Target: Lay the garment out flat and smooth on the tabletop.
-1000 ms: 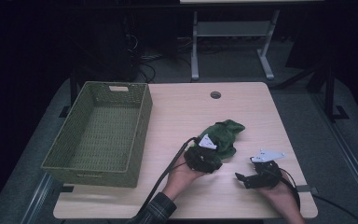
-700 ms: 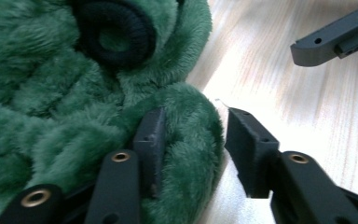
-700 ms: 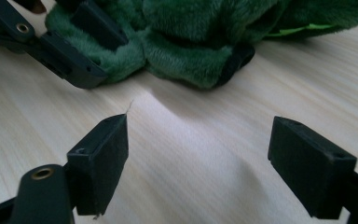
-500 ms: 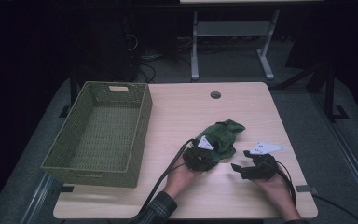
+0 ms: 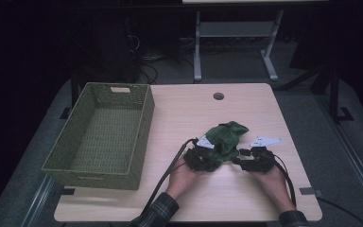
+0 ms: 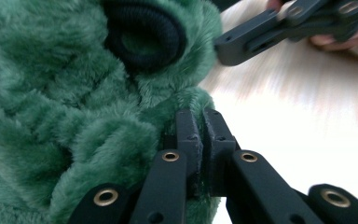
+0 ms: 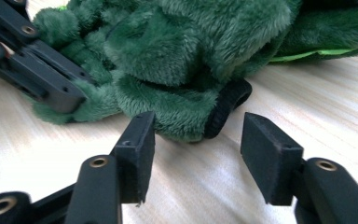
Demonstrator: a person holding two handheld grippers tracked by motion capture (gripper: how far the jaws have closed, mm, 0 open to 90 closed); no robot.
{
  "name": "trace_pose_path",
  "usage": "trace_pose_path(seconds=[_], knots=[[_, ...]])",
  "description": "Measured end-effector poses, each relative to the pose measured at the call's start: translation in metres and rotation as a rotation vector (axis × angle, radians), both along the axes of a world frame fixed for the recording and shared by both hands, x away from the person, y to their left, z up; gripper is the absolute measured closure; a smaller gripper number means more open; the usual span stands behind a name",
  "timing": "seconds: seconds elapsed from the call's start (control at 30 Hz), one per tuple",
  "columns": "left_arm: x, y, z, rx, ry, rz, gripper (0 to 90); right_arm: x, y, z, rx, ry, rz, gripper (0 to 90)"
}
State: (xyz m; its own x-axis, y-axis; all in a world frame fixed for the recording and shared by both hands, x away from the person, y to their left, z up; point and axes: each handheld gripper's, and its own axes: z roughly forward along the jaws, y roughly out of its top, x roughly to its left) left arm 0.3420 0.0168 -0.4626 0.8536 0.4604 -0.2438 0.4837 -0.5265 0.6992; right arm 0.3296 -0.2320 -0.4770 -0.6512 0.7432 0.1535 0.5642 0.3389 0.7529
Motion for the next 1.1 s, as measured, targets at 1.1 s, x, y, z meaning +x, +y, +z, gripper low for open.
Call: trace_pose_path(seconds=[1.1], knots=[[-0.005, 0.085, 0.045, -0.085, -0.032, 0.089, 87.6, -0.032, -0.026, 0.031, -0.117, -0.074, -0.023, 83.2]])
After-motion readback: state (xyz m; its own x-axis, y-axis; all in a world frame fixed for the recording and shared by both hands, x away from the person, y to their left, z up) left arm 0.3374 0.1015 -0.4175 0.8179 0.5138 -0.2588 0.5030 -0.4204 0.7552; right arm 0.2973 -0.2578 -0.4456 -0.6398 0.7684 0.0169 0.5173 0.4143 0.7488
